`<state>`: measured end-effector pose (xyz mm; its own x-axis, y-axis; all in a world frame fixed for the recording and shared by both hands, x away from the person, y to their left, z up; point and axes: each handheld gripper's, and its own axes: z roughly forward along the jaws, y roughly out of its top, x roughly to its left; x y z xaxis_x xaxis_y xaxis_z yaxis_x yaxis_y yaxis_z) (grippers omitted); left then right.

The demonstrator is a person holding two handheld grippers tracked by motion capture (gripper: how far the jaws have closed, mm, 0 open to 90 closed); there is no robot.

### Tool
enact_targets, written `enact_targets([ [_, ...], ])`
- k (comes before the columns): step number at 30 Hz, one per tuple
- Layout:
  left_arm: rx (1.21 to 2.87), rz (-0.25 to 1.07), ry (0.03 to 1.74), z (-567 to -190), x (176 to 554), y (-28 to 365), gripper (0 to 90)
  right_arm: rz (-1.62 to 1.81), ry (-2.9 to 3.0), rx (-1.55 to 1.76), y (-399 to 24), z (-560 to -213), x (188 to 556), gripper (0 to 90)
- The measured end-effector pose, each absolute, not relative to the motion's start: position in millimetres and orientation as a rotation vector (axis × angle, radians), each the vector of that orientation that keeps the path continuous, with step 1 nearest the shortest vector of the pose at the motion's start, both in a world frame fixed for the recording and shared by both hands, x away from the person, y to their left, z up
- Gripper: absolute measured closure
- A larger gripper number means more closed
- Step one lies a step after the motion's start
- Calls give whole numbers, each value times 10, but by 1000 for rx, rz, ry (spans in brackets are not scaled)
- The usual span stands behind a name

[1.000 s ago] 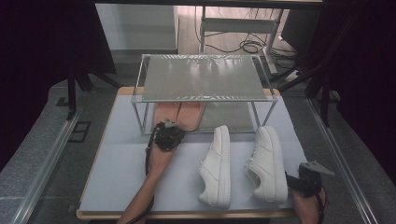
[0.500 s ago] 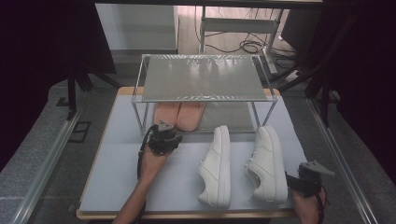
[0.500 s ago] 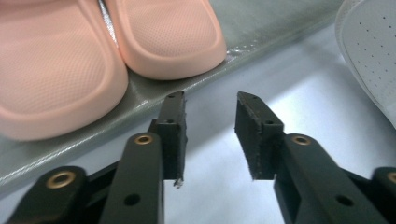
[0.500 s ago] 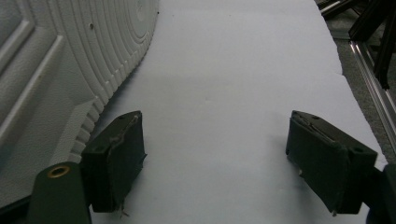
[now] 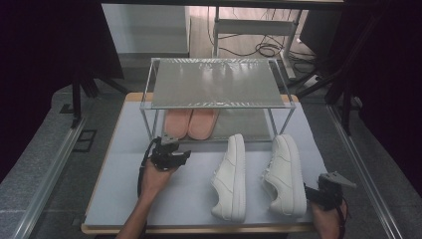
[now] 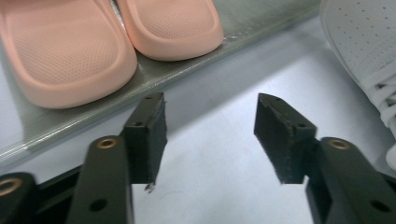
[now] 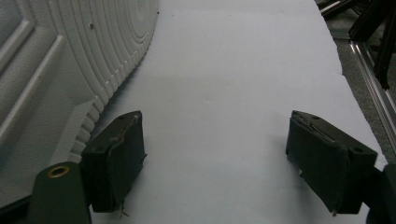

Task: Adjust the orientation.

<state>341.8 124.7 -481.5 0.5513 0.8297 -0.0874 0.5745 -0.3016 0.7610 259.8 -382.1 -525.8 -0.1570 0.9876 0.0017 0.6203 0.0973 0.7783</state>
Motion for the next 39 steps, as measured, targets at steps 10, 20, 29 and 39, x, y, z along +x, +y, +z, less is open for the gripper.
enact_targets([
  [10,2018,417,1103,-4744,3246,1353,296,880,1840,1573,-3820,-5257,2597,196],
  [20,2029,419,1102,-4755,3099,1451,195,880,1840,1574,-3820,-5256,2597,196],
  [29,2028,416,1116,-4792,2959,1562,134,880,1840,1574,-3820,-5256,2597,196],
  [39,2045,415,1137,-4951,2752,1694,126,878,1840,1574,-3820,-5255,2597,196],
])
